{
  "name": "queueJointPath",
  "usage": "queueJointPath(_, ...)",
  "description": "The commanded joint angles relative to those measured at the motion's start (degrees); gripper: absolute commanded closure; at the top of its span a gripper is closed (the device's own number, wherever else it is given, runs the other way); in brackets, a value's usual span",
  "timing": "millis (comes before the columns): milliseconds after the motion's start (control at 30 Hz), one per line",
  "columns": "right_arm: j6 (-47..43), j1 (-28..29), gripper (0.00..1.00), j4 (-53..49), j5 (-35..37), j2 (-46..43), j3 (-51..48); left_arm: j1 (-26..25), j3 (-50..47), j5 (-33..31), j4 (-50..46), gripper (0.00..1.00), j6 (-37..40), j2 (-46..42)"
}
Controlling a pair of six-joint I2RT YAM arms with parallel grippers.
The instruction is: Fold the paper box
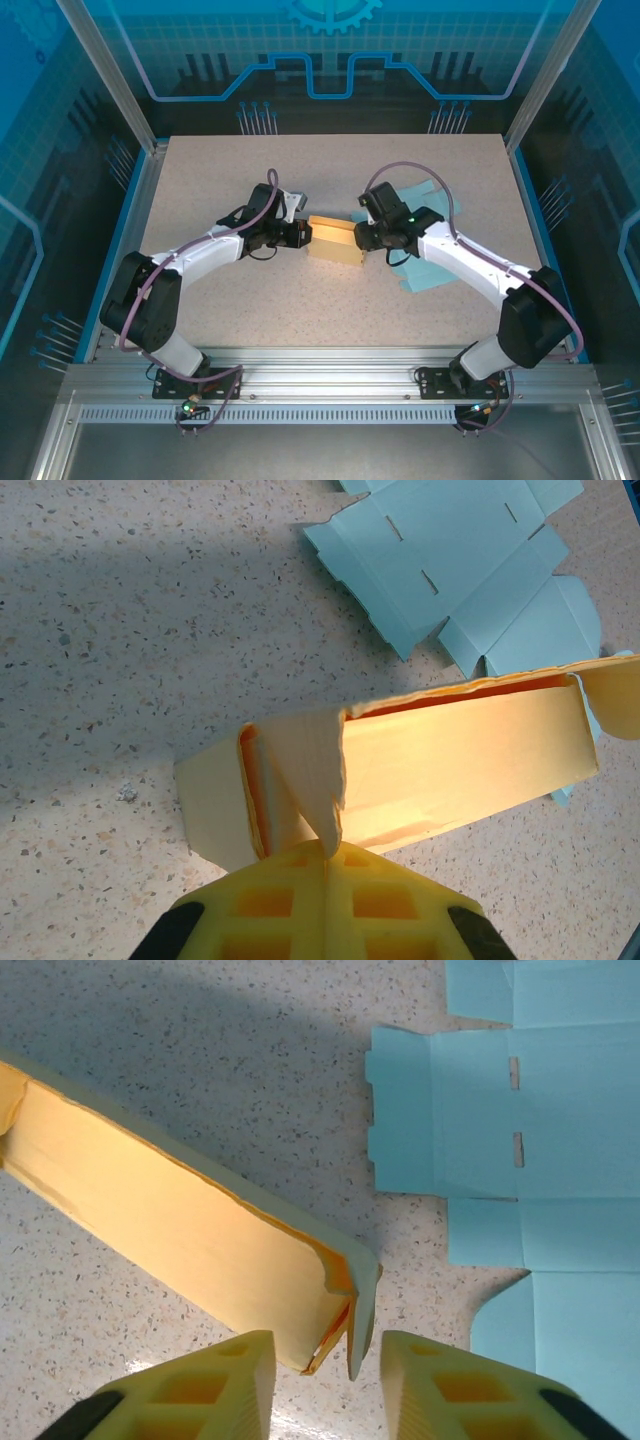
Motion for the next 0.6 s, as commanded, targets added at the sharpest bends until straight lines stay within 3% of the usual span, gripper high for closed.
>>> queueJointPath(0, 0.62, 0.9, 0.72, -1.66, 1.17, 1.84, 1.98, -0.55, 0.4, -1.27, -2.85, 1.0, -1.04, 1.99)
queueJointPath(233, 1.05, 1.69, 0.97, -1.38, 0.95, 4.11, 3.94, -0.64, 0.48, -1.34, -2.64, 1.0, -1.16, 2.34)
queueJointPath(567, 2.13, 1.99, 1.0, -0.76, -1.14, 4.6, 5.78, -0.8, 0.75, -1.49, -2.93, 1.0, -0.81, 2.83)
